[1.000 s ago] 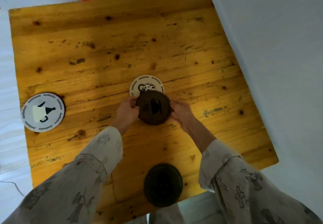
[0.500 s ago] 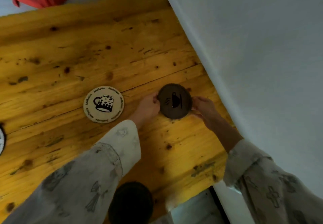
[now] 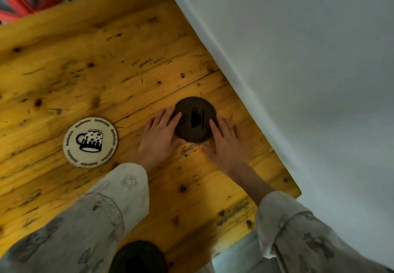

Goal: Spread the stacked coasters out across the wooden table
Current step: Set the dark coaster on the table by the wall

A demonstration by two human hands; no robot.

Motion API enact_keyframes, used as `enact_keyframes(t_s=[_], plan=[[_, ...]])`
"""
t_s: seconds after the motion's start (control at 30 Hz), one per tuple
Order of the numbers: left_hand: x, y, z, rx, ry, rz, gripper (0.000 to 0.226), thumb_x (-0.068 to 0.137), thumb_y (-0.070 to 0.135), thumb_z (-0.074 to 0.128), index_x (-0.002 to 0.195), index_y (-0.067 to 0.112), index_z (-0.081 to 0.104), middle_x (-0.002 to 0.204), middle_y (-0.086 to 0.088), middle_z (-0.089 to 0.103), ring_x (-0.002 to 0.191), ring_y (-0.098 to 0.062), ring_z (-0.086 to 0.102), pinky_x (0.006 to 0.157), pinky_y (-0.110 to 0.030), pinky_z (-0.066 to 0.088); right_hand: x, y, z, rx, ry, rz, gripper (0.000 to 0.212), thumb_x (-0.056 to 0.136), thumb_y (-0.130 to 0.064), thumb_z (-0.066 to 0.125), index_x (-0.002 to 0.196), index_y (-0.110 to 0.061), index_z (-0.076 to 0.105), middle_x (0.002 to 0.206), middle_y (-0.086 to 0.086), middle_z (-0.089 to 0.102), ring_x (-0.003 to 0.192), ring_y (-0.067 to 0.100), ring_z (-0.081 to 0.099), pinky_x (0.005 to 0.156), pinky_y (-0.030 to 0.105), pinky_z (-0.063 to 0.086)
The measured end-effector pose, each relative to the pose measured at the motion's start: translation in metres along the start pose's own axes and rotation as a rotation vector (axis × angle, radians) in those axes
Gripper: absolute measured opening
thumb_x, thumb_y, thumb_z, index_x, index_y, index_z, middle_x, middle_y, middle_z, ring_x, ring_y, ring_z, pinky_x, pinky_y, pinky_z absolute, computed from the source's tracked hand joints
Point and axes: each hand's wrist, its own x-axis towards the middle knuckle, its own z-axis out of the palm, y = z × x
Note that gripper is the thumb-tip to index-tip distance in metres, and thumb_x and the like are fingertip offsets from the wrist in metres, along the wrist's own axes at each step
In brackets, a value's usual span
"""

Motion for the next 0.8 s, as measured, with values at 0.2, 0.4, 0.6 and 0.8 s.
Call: enact_keyframes(t_s=[0.2,0.4,0.6,0.8], plan=[[0.013,0.015,0.005,0.01,0.136,-0.072,0.077,0.078,0.05,0.058,0.141,0.019,0.027,0.15,-0.009,0.024,0.14,-0.027,0.021,0.116,-0.052,0.007,0.022,0.01,-0.01,-0.022,0.042,-0.019,0.069,0.091,-0.051,0.035,0.147,-0.019,0.011,0.16,0.004,0.006,0.147,0.024,-0.002,0.117,0.049,-0.008],[0.042,0.031,0.004,-0.063,0.207,-0.151,0.084,0.07,0.058,0.062,0.137,0.019,0.031,0.141,-0.015,0.03,0.133,-0.032,0.029,0.116,-0.052,0.01,0.047,0.025,-0.027,0.001,0.098,-0.028,0.057,0.095,-0.037,0.038,0.146,-0.018,0.022,0.158,0.005,0.017,0.147,0.024,0.003,0.12,0.044,-0.002],[0.049,0.03,0.004,-0.126,0.242,-0.135,0.081,0.07,0.055,0.064,0.136,0.02,0.035,0.142,-0.012,0.029,0.134,-0.03,0.028,0.117,-0.049,0.011,0.049,0.028,-0.023,0.015,0.123,-0.058,0.052,0.097,-0.035,0.03,0.146,-0.017,0.022,0.158,0.006,0.015,0.147,0.021,0.004,0.12,0.037,-0.001],[0.074,0.037,-0.005,-0.111,0.267,-0.123,0.079,0.071,0.058,0.062,0.136,0.02,0.037,0.141,-0.013,0.031,0.132,-0.031,0.03,0.116,-0.05,0.015,0.074,0.031,-0.031,0.014,0.153,-0.028,0.052,0.098,-0.028,0.03,0.146,-0.01,0.02,0.159,0.007,0.009,0.147,0.022,0.003,0.12,0.035,0.002]])
